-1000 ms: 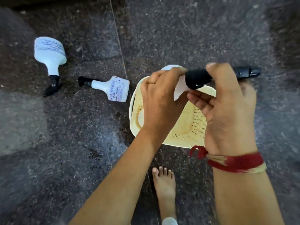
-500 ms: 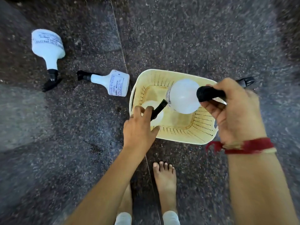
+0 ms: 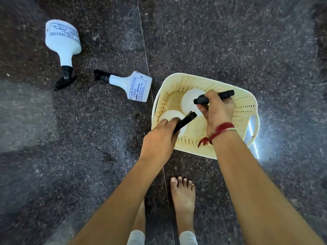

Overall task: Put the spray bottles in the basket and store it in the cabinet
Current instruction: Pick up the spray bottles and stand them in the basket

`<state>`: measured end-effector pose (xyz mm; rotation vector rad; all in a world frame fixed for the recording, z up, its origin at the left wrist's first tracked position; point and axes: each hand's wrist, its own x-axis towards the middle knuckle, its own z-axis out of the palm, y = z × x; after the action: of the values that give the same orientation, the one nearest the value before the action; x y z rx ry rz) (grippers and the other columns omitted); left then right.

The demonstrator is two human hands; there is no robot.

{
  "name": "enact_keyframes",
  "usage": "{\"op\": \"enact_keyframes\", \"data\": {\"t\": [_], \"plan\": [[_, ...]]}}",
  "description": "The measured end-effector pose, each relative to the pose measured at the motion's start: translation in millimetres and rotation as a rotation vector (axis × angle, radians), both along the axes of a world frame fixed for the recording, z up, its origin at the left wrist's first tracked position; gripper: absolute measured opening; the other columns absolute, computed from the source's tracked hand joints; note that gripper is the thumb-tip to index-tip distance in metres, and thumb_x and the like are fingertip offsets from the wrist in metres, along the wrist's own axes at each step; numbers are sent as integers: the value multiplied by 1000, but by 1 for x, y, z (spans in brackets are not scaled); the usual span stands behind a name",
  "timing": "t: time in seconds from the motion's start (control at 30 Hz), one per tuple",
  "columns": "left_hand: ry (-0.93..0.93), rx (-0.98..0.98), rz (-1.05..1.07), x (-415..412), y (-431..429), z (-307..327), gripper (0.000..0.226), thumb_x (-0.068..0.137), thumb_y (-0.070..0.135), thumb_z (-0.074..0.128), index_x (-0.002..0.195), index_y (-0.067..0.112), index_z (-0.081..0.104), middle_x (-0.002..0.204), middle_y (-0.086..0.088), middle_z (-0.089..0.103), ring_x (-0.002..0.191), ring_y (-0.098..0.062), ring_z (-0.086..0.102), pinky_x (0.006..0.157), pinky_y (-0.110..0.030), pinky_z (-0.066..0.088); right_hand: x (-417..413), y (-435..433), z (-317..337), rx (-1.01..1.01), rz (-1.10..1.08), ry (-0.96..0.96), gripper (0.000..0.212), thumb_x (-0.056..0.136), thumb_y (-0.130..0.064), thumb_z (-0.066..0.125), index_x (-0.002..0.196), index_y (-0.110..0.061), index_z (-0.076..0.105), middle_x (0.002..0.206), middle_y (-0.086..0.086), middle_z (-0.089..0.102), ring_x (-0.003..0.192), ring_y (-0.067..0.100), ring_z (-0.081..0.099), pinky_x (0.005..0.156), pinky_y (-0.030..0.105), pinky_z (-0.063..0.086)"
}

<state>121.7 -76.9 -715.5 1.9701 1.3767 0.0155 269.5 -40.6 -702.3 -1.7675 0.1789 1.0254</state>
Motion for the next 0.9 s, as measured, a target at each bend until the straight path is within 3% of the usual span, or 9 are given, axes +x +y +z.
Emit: {"op": "enact_keyframes", "data": {"t": [0.27, 0.33, 0.4, 0.5, 0.57, 0.6, 0.73, 0.8, 0.9], "plan": [[-1, 10, -44, -2, 5, -7, 26, 91, 29, 51, 117, 29, 50, 93, 2, 60, 77, -23, 62, 58, -38, 54, -5, -5, -6, 52, 34, 25, 19, 87, -8, 63, 99, -11, 48, 87, 9, 62, 75, 24, 64, 61, 26, 59], [29, 36, -78, -3, 7, -7, 34, 91, 34, 52, 124, 30, 46, 97, 1, 59, 78, -23, 64, 58, -37, 54, -3, -9, -2, -27, 107, 38, 26, 86, -24, 68, 102, -17, 48, 96, 7, 65, 77, 25, 64, 63, 28, 59], [62, 89, -85, -8, 7, -4, 59, 87, 46, 55, 137, 28, 31, 105, -4, 55, 76, -23, 63, 54, -35, 52, -2, -17, 4, -125, 171, -10, 41, 83, -46, 65, 112, -23, 50, 115, 3, 61, 92, 20, 62, 71, 30, 56], [65, 288, 2, -23, 8, 7, 85, 82, 65, 47, 145, 15, 20, 108, -12, 49, 82, -24, 55, 58, -35, 49, -7, -31, 25, -151, 79, -518, 51, 85, -51, 59, 123, -17, 52, 123, 0, 43, 100, 5, 49, 81, 8, 44], [78, 376, 83, -38, 15, 9, 84, 83, 67, 41, 144, 12, 23, 119, -15, 49, 99, -29, 52, 76, -40, 48, -22, -29, 42, -13, 137, -887, 39, 86, -40, 62, 117, -16, 55, 120, 1, 38, 107, 9, 48, 92, 18, 44], [91, 379, 139, -47, 21, 8, 81, 85, 65, 40, 144, 12, 24, 125, -15, 47, 108, -31, 49, 84, -43, 45, -33, -22, 46, 66, 219, -991, 36, 86, -34, 64, 116, -15, 56, 122, 5, 38, 113, 10, 47, 97, 26, 44], [60, 250, 385, -78, 49, -4, 71, 90, 53, 46, 143, 11, 25, 143, -17, 32, 132, -34, 31, 103, -49, 32, -90, 45, 39, 321, 671, -1143, 32, 80, -19, 64, 111, -11, 60, 119, 9, 48, 109, 6, 44, 99, 12, 32], [61, 209, 395, -94, 60, -13, 69, 90, 46, 50, 144, 10, 26, 147, -16, 28, 136, -33, 25, 107, -49, 27, -116, 81, 18, 240, 1071, -1076, 37, 82, -24, 63, 117, -13, 57, 121, 8, 53, 111, 20, 50, 98, 29, 39], [138, 211, 333, -125, 60, -32, 66, 90, 42, 52, 144, 12, 27, 151, -16, 23, 139, -33, 19, 111, -47, 22, -146, 118, -33, -137, 1708, -960, 74, 80, -43, 69, 140, -16, 36, 143, 10, 40, 130, 35, 40, 105, 50, 37]]}}
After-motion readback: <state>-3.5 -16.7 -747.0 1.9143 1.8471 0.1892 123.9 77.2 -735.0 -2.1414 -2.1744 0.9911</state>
